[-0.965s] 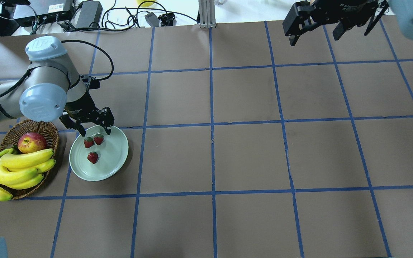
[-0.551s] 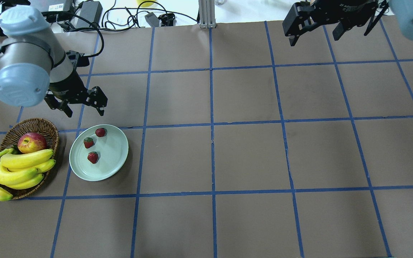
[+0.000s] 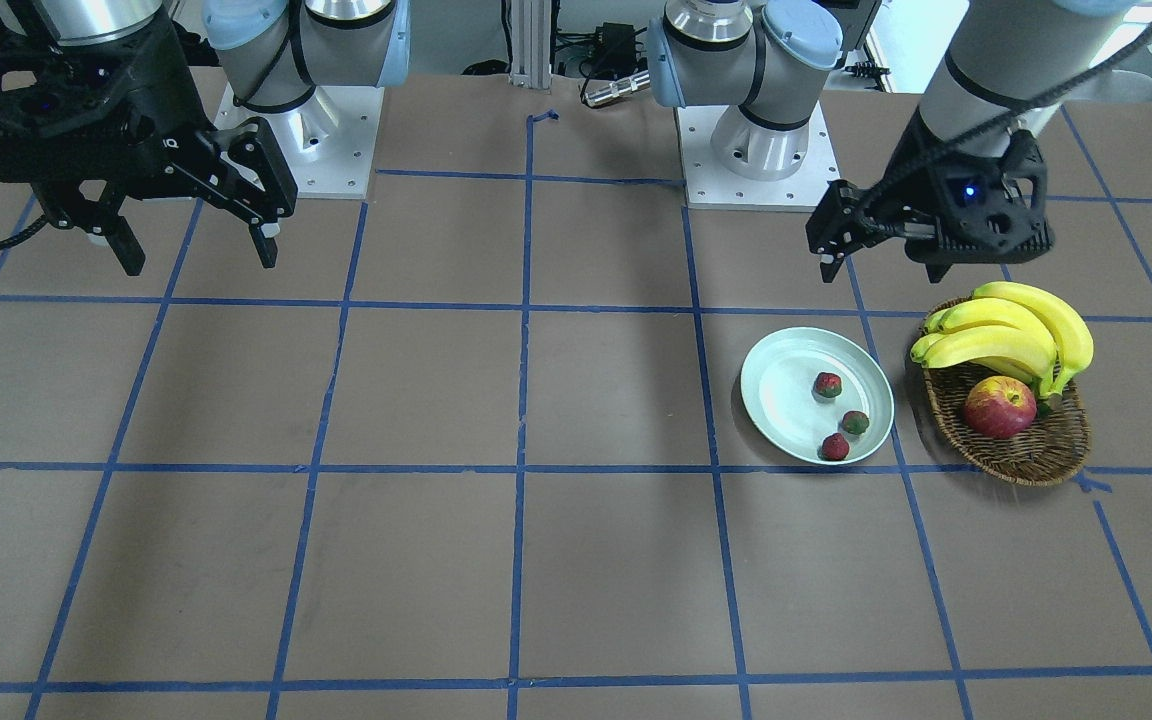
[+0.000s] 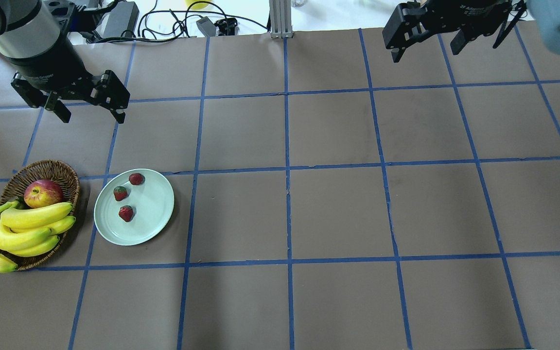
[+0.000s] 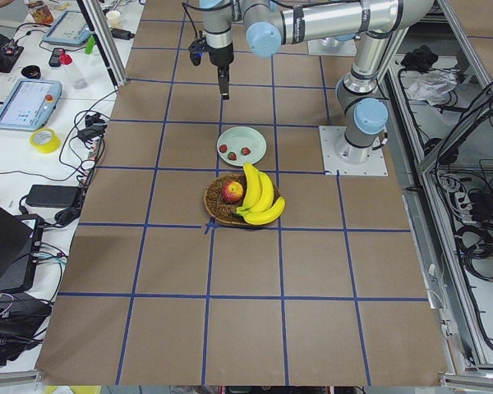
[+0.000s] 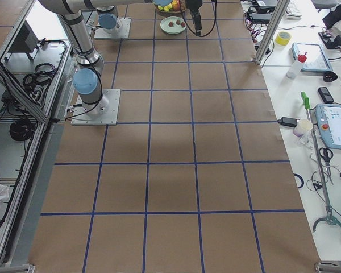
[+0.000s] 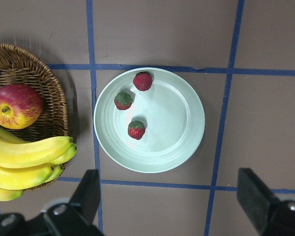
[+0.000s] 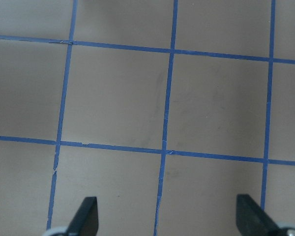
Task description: Collect all strawberries into plate
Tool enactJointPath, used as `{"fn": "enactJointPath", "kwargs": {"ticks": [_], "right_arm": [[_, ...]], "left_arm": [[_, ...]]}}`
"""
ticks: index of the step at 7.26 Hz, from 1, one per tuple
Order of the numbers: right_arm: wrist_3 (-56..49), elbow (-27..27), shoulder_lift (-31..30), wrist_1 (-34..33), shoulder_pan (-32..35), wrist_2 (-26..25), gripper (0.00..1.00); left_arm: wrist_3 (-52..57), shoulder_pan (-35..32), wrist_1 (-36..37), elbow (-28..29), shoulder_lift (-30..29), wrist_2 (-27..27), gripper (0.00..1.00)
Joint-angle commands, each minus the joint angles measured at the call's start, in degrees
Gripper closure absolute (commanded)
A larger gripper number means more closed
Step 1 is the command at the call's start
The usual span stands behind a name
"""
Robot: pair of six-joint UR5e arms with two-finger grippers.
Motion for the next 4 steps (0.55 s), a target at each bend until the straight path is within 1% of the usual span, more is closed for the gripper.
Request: {"fn": "enactJointPath", "kwargs": {"ticks": [1,2,3,4], "right_arm": [[0.0,0.0,0.0,0.0,0.0,0.0,0.0],[0.1,0.0,0.0,0.0,-0.1,0.0,0.0],[0.0,0.0,0.0,-0.3,-0.1,-0.1,0.0],[0.0,0.0,0.0,-0.3,-0.1,-0.1,0.0]], "left_arm": [[-6.1,-6.7,-0.5,0.2,2.0,-0.3,0.0],[-6.3,-7.7,-0.6,0.1,2.4,-1.0,0.0],[-6.1,-7.5,-0.6,-0.1,2.6,-5.6,0.0],[-5.4,-7.2,-0.7,-0.1,2.8,-5.9,0.0]]}}
